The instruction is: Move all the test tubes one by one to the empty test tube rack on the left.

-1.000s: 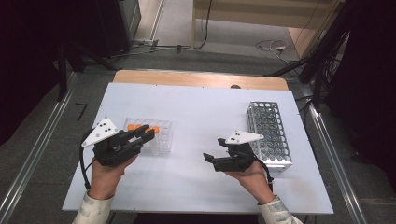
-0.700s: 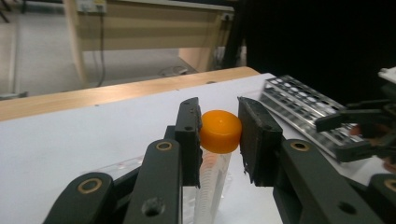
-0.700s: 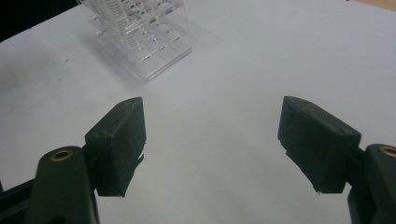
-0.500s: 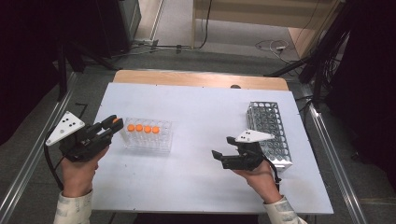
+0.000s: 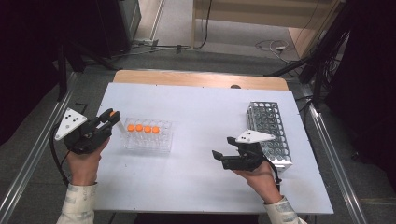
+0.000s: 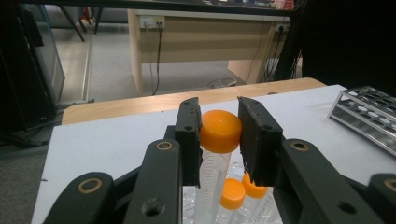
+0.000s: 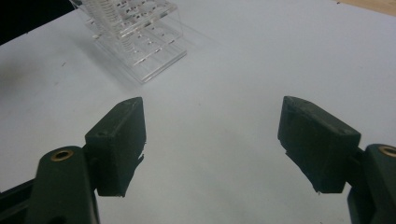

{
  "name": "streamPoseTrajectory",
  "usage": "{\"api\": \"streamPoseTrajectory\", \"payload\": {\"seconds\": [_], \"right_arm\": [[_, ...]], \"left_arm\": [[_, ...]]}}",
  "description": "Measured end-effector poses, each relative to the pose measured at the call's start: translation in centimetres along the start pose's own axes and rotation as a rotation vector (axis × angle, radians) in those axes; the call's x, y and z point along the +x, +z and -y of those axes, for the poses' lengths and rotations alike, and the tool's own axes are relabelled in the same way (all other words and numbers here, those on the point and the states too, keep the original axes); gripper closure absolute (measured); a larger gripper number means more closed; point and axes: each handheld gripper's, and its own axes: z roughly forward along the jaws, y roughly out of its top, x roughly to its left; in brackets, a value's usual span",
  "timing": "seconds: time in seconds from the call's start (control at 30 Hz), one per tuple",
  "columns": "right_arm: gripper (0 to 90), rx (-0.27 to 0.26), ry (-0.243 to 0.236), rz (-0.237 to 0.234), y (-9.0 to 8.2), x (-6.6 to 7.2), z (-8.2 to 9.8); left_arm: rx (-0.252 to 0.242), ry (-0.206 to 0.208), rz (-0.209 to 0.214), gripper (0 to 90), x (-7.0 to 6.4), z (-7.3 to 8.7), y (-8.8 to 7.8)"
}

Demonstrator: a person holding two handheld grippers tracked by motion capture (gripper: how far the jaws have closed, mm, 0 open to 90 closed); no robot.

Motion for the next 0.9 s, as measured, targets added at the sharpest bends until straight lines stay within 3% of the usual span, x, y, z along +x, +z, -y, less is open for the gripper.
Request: {"api": "streamPoseTrajectory", "payload": {"seconds": [0.27, 0.9], "right_arm": [[22.0, 0.001, -0.002, 0.001, 0.1, 0.0, 0.0], [22.0, 0.001, -0.012, 0.003, 0.1, 0.1, 0.0]], "left_arm": [[-0.015, -0.013, 0.022, 70.7, 0.8, 1.3, 0.8], [0.057, 0.000, 0.019, 70.0, 0.4, 2.6, 1.3]]}}
